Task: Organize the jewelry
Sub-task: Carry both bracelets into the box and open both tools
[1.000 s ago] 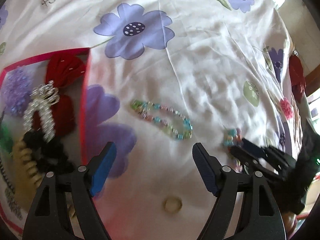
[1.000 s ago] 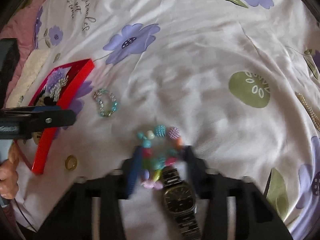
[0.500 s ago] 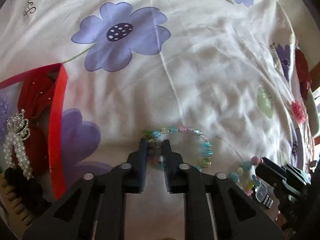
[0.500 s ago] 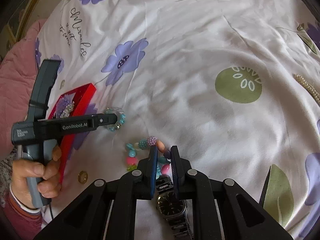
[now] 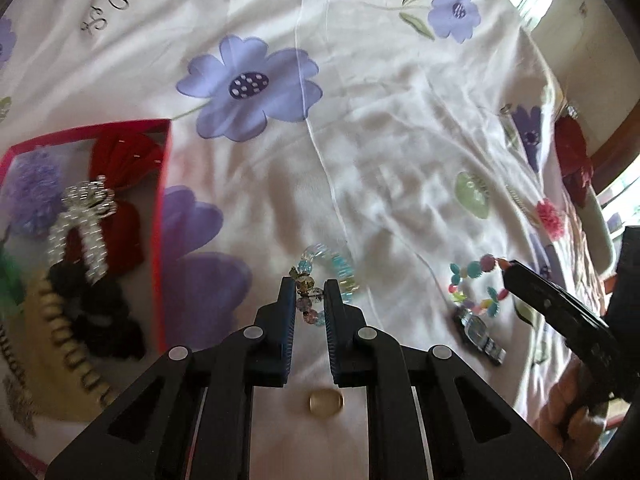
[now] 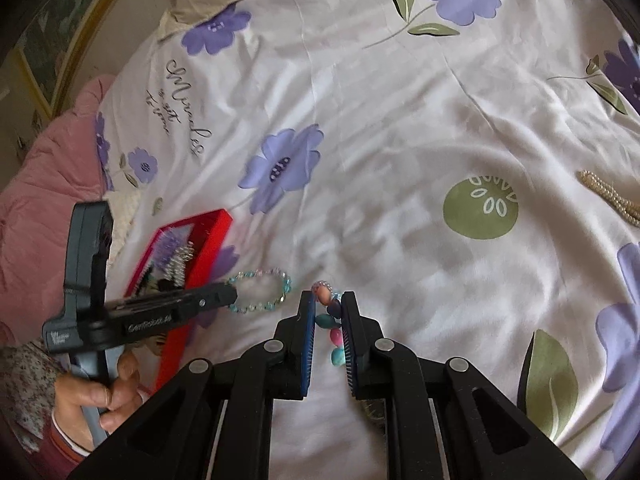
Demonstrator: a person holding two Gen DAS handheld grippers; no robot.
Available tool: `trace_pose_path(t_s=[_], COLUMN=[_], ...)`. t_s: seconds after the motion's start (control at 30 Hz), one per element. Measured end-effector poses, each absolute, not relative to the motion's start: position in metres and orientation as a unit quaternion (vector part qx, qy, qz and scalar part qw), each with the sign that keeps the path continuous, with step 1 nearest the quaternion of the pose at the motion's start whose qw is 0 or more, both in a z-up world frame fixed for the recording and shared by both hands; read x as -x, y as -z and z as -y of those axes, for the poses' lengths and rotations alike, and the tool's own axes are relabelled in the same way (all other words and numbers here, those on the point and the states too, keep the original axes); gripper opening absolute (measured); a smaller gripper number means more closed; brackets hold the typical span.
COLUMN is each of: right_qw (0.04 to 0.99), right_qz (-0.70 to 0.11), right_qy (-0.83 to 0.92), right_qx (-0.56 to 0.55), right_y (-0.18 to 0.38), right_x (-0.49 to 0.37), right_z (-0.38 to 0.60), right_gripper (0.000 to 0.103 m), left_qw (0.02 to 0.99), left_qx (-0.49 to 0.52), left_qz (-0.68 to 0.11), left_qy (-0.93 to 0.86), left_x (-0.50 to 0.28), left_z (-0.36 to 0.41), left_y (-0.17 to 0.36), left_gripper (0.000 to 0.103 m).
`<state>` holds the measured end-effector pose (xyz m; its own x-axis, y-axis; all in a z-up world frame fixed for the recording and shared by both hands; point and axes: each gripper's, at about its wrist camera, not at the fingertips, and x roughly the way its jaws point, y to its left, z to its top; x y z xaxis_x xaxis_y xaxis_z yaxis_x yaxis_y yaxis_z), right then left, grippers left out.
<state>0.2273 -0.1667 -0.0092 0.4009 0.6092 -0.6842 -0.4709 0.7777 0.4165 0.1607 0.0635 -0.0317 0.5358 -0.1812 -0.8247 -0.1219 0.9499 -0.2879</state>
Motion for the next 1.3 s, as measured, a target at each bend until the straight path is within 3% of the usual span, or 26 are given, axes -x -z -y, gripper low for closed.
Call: trace_pose_path(t_s=[0.4,1.3], right_qw=[0.828,0.796], right_qz=[-0.422,-0.427], right_qy=[-0.358,-0.425], right_qx=[-0.087,-0.056], right_y=[-0.016,-0.025], right_x=[-0.200,-0.148], right_z=[0.150,0.079], right_gripper=[0.013,0.013], left_qw=[0.882,0.889], left_qx=[0.165,0.218], left_qz=[-0.441,-0.400], left_qy=[0.013,-0.049], left_x=[-0.109,-0.019], left_z=[-0.077,-0.150], left_y=[-0.007,-0.023], left_gripper=[0.012,0.012])
